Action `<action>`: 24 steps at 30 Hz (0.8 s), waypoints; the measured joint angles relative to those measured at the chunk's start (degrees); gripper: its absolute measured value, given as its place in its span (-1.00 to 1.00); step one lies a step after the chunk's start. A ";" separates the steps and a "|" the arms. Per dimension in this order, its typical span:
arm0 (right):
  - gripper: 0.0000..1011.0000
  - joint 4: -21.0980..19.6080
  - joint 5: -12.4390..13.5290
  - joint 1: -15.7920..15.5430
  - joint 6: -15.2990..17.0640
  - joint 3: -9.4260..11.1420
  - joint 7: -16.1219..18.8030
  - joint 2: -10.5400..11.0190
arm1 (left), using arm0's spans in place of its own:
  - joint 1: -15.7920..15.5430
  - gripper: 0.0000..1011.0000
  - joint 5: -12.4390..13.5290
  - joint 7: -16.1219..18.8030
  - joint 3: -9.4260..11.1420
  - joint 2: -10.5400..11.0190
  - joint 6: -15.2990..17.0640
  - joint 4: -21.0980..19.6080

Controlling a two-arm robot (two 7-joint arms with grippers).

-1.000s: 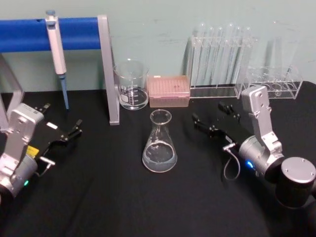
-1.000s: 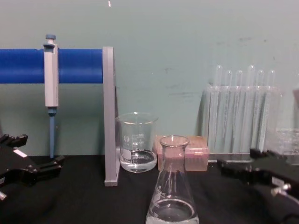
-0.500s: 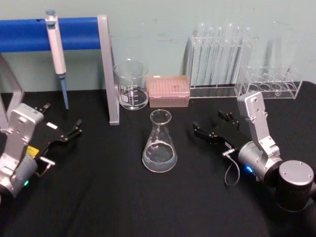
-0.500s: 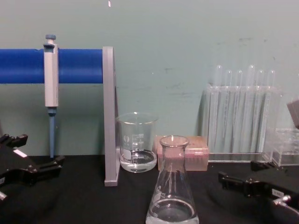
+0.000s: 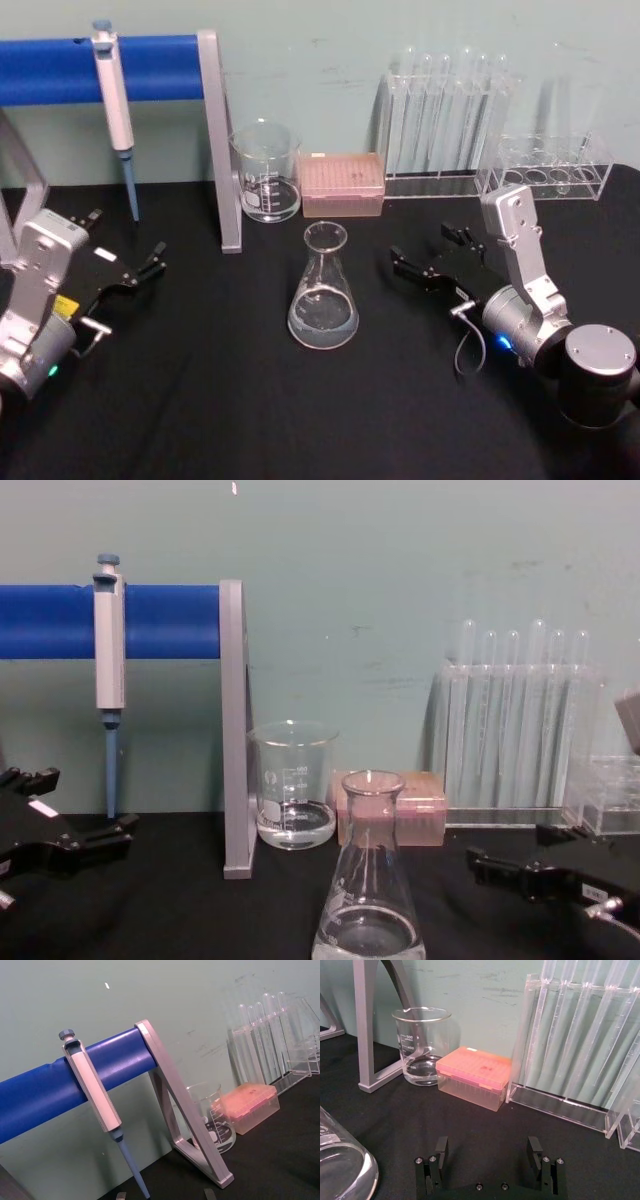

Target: Grasp the erlenmeyer flask with one hand, shake it three times, then place it back.

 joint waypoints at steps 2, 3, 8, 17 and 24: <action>0.98 -0.01 0.02 0.00 -0.01 -0.01 0.01 0.01 | 0.01 0.98 0.00 0.00 0.00 0.00 0.00 0.00; 0.98 -0.02 0.03 0.00 -0.02 -0.02 0.01 0.01 | 0.00 0.98 0.00 0.00 0.00 0.00 0.00 0.00; 0.98 -0.03 0.06 0.00 -0.06 -0.02 0.03 0.02 | 0.00 0.98 0.00 0.00 0.00 0.00 0.00 0.00; 0.98 -0.03 0.11 0.00 -0.08 -0.02 0.03 0.02 | 0.00 0.98 0.00 0.00 0.00 0.00 0.00 0.00; 0.98 -0.03 0.13 0.00 -0.08 -0.02 0.03 0.02 | 0.00 0.98 0.00 0.00 0.00 0.00 0.00 0.00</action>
